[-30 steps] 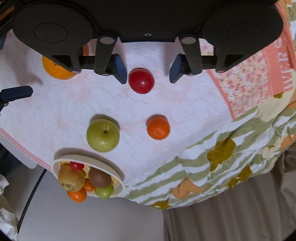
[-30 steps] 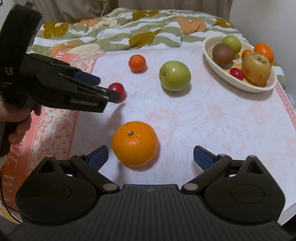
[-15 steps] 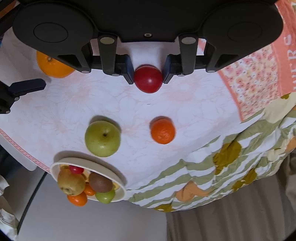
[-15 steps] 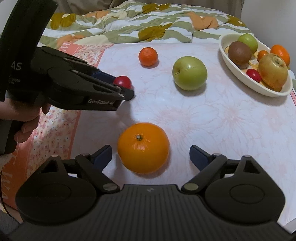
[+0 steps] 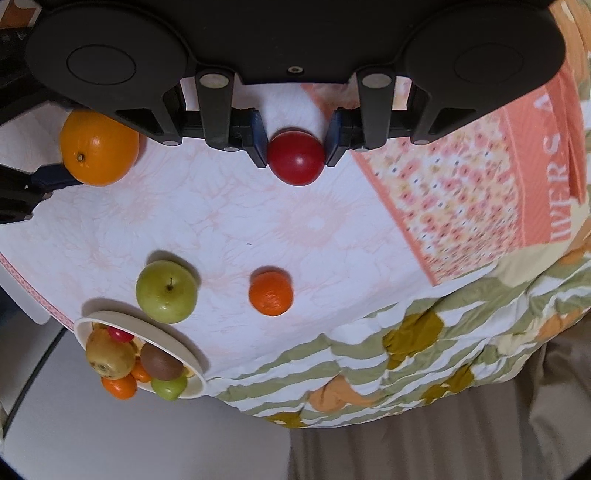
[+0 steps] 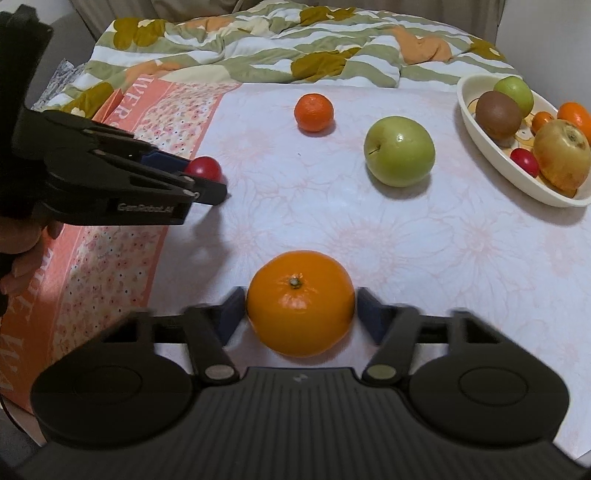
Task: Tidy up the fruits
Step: 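Grasp the second red tomato with the left tool while the right tool grasps another orange, then carry the red tomato and orange over the white bowl with both tools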
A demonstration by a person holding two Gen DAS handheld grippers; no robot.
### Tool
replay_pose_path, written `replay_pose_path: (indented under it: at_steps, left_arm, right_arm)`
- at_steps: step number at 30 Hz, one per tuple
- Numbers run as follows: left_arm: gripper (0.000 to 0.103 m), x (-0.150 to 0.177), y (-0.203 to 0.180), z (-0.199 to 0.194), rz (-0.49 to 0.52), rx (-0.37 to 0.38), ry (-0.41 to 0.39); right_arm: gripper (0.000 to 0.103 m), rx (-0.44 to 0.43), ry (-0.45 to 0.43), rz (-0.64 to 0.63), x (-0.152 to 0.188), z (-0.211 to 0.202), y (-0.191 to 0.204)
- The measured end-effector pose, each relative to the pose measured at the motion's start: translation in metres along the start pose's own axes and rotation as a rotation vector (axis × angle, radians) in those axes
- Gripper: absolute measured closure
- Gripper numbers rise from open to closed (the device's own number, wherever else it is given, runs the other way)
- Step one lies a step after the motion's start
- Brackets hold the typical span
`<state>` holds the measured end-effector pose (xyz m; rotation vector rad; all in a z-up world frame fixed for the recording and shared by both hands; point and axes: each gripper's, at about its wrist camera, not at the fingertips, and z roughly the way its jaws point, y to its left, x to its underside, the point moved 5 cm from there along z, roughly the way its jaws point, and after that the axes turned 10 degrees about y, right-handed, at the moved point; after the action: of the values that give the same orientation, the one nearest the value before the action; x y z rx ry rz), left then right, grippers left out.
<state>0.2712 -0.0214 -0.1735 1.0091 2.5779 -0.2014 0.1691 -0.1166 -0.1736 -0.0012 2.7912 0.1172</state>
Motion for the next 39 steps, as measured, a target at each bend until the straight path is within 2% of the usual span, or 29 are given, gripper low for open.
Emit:
replay_pose_path:
  at_steps: [8,21,29,39]
  left_arm:
    - [0.067,0.011,0.004,-0.032,-0.094,-0.011,-0.057]
    - [0.067,0.002,-0.034,-0.100,-0.131,-0.027,-0.217]
    - [0.067,-0.014,-0.079,-0.129,-0.178,-0.065,-0.294]
    - [0.067,-0.057,-0.148,-0.141,-0.277,-0.142,-0.361]
  right_arm:
    - [0.028,0.001,-0.027,0.019,0.007,-0.012,-0.001]
    - [0.028,0.015,-0.141,0.057,0.017,-0.073,-0.021]
    - [0.028,0.008,-0.201,0.047,0.018,-0.108,-0.068]
    - [0.028,-0.029,-0.264,-0.071,0.007,-0.146,-0.157]
